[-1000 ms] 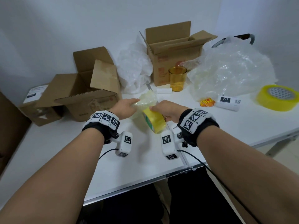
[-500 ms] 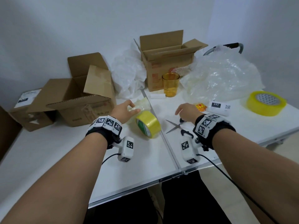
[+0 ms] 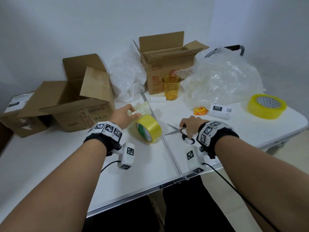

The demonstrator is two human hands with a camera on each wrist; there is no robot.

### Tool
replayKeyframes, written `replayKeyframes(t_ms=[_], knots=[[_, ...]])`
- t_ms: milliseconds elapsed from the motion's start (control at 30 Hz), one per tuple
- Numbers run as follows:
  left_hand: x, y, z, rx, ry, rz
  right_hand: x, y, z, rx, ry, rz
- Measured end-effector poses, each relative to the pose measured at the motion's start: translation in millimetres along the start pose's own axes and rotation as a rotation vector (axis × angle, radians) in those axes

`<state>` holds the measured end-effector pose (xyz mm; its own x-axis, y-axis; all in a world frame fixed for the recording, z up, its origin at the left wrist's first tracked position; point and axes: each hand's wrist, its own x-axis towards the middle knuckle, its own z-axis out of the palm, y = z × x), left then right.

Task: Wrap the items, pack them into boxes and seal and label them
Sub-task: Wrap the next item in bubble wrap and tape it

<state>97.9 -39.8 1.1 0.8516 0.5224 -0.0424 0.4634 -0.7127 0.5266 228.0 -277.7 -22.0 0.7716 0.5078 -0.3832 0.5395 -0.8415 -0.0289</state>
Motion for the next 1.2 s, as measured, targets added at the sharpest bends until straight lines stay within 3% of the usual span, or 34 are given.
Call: replayKeyframes(t_ms=[233,467,600,733,867,1000,1200], knots=[[0,-4,1,-0.011,0.001,0.016,9,-3,8,0.159,0.075,-0.02],[3,-15,-1,-0.061,-0.03,0.042,23,-4,-8,0.76,0.267,-0.074],[6,-17,-1,-0.082,-0.041,0.066,26,-29,-34,0.937,0.345,-0.255],[12,-23,-3,-0.12,-0.117,0.13,21,-64,-57,0.86,0.399,-0.499],[16,-38,-6,-0.167,-0.181,0.243,26,-95,-60,0.754,0.321,-0.655],[24,-54,1,-0.186,-0.042,0.332,38,-112,-52,0.52,0.266,-0.635],[27,-56,7,-0.094,-0.034,0.31,53,-119,-41,0.451,0.278,-0.602]])
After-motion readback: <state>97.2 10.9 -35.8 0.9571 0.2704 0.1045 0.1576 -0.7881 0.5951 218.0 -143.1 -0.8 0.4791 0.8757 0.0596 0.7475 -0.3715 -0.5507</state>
